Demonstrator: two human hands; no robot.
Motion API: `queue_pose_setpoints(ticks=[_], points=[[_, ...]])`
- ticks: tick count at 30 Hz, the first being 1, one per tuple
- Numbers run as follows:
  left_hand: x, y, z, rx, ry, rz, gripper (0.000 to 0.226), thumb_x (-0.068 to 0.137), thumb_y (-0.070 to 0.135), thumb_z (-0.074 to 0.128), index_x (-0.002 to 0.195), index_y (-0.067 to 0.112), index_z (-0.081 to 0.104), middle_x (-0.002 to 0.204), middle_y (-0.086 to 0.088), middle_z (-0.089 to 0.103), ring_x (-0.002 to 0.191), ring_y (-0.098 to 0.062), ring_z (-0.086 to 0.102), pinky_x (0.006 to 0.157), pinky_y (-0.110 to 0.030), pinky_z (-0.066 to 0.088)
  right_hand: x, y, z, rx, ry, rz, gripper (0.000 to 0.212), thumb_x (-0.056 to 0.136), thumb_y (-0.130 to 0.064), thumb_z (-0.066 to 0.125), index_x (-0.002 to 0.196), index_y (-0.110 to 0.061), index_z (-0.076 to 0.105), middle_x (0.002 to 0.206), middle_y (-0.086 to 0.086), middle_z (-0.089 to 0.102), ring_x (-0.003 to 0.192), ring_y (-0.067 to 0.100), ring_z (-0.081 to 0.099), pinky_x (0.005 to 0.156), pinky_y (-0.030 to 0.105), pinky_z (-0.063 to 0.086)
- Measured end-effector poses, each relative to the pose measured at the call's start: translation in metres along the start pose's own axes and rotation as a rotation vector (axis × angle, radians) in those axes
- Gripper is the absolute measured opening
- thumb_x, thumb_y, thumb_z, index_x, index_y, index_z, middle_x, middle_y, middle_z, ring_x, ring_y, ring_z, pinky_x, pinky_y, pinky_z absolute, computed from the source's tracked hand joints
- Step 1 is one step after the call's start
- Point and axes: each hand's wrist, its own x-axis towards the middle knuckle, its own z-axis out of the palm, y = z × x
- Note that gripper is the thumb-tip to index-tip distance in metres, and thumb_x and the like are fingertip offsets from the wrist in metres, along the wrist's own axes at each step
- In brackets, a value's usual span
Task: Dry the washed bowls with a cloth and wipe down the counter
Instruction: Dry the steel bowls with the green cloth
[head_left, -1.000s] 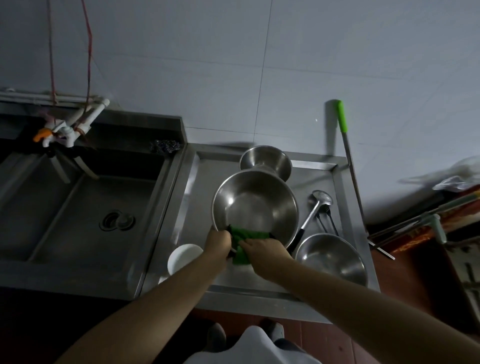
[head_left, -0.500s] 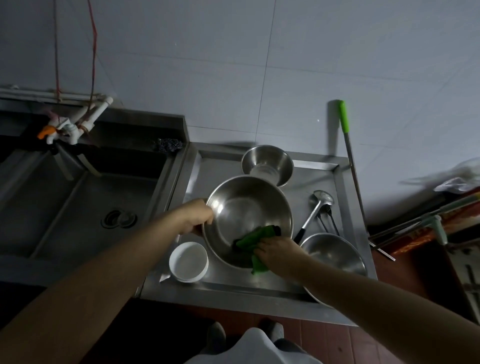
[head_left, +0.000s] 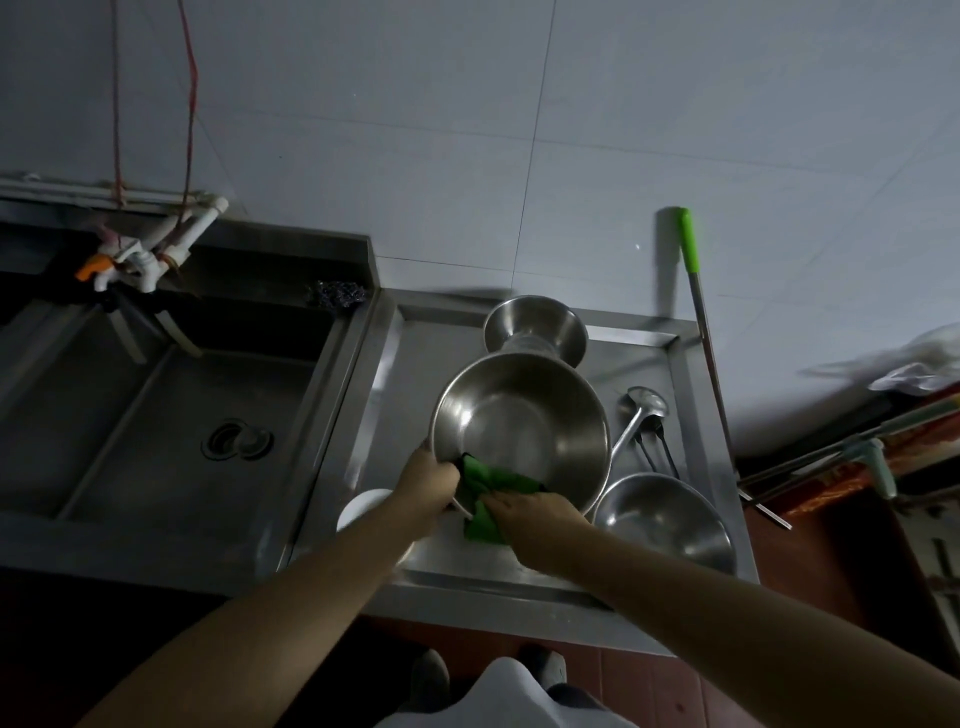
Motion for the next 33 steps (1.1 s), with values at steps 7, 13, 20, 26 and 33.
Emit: queue_pose_setpoints(ticks=[7, 13, 20, 26, 33], points=[[-0.006, 0.072, -0.062, 0.754, -0.315, 0.182, 0.025, 0.082, 0.001, 0.063, 0.102, 0.015, 0.064, 0.087, -0.014, 0.070, 0.073, -0.028, 0.072, 0.054, -0.028, 0.054, -0.023, 0.053, 0.005, -0.401, -0.008, -0.242, 0.046, 0.081, -0.018, 0.073, 0.126, -0.014, 0.066, 0.130, 0.006, 0.066, 0.126, 0.027, 0.058, 0.116, 0.039, 0.030], [0.004, 0.043, -0.045, 0.188, -0.135, 0.142, 0.045, 0.085, -0.001, 0.064, 0.124, 0.023, 0.064, 0.095, -0.007, 0.073, 0.079, -0.022, 0.072, 0.055, -0.027, 0.055, -0.018, 0.042, 0.000, -0.374, -0.030, -0.101, 0.026, 0.087, -0.018, 0.051, 0.102, -0.015, 0.072, 0.100, 0.004, 0.073, 0.093, 0.026, 0.069, 0.086, 0.038, 0.054], [-0.017, -0.022, 0.034, -0.442, 0.035, 0.007, 0.052, 0.072, 0.002, 0.056, 0.121, 0.021, 0.064, 0.104, -0.018, 0.071, 0.095, -0.034, 0.070, 0.087, -0.052, 0.058, 0.000, 0.001, -0.022, -0.169, 0.008, 0.118, 0.024, 0.097, -0.016, 0.051, 0.118, -0.015, 0.063, 0.114, 0.003, 0.070, 0.100, 0.027, 0.067, 0.075, 0.033, 0.046], [0.000, 0.001, 0.007, 0.013, 0.026, 0.024, 0.039, 0.087, 0.000, 0.052, 0.120, 0.016, 0.063, 0.101, -0.018, 0.069, 0.090, -0.036, 0.069, 0.075, -0.055, 0.061, -0.003, -0.007, -0.019, -0.073, 0.014, 0.037, 0.033, 0.099, -0.020, 0.050, 0.132, -0.017, 0.053, 0.127, 0.002, 0.064, 0.107, 0.027, 0.065, 0.084, 0.038, 0.051], [-0.020, 0.077, -0.057, 0.755, -0.292, 0.117, 0.028, 0.082, -0.012, 0.055, 0.085, 0.015, 0.061, 0.070, -0.008, 0.064, 0.055, -0.019, 0.065, 0.045, -0.026, 0.051, -0.021, 0.039, 0.016, -0.330, -0.017, -0.196, 0.049, 0.077, -0.018, 0.077, 0.125, -0.018, 0.065, 0.125, 0.003, 0.068, 0.119, 0.025, 0.063, 0.106, 0.042, 0.047]])
